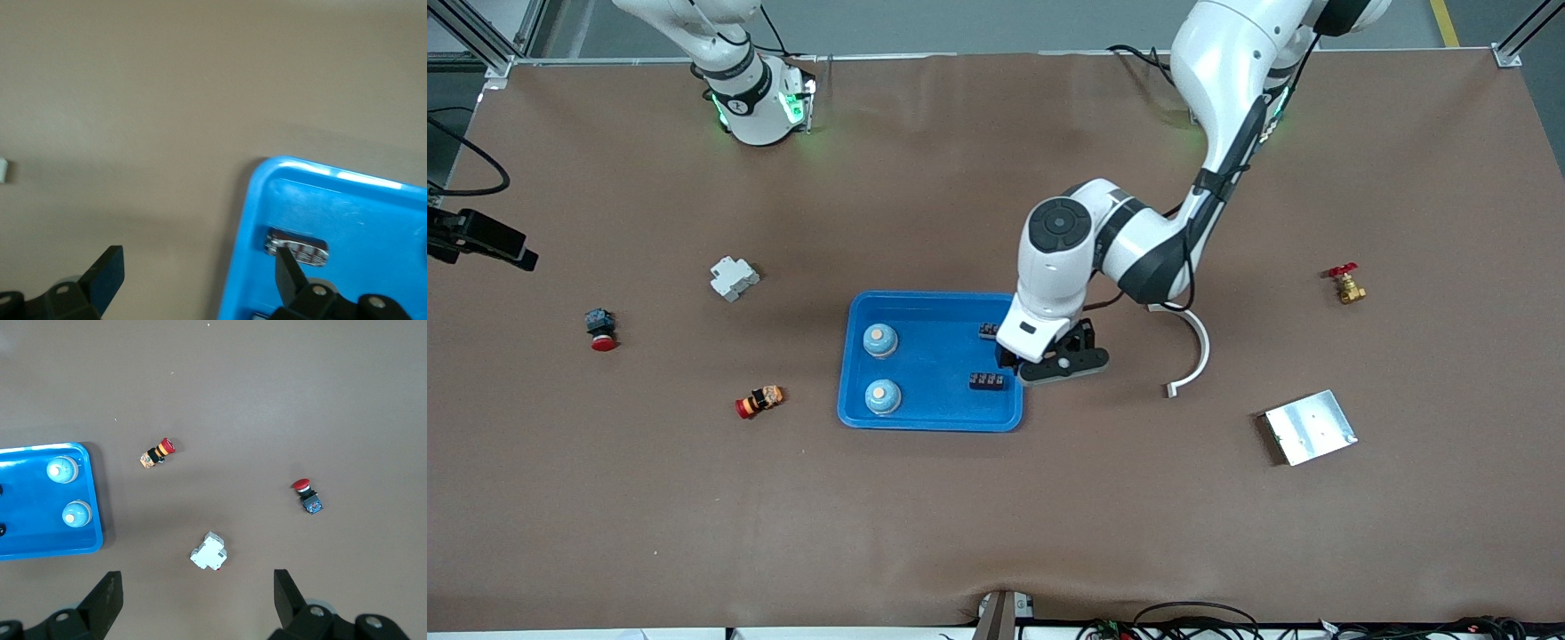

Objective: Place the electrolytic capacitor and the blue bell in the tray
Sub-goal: 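Raise the left gripper and withdraw it from the tray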

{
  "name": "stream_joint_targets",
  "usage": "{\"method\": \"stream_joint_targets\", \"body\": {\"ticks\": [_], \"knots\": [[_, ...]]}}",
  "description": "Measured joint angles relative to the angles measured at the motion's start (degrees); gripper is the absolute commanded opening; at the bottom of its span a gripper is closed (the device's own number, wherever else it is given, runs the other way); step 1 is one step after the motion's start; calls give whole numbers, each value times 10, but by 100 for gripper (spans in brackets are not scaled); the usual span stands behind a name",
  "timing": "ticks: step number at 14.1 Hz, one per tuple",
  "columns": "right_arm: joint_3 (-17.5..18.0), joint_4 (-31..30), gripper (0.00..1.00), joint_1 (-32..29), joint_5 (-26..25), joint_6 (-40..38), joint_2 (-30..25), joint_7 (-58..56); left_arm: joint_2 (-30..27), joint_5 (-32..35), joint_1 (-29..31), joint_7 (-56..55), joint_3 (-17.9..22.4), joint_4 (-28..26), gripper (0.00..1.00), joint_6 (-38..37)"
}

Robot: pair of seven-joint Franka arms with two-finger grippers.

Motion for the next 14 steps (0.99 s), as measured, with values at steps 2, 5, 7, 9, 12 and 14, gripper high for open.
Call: {"method": "stream_joint_targets", "body": {"ticks": [2, 5, 7, 9, 12, 14], "knots": [[0, 0, 100, 2, 0, 0, 0, 0, -6, 0, 9, 51, 0, 0, 100, -10], [0, 0, 100, 4, 0, 0, 0, 0, -21, 0, 27, 74, -1, 1, 100, -17], [0, 0, 100, 4, 0, 0, 0, 0, -35, -7, 33, 77, -1, 2, 100, -24], [0, 0, 100, 4, 0, 0, 0, 0, -42, -12, 33, 77, -2, 2, 100, -30], [0, 0, 100, 4, 0, 0, 0, 0, -50, -13, 35, 77, -2, 2, 100, -49], [0, 0, 100, 4, 0, 0, 0, 0, -52, -13, 41, 78, -1, 2, 100, -54]]}}
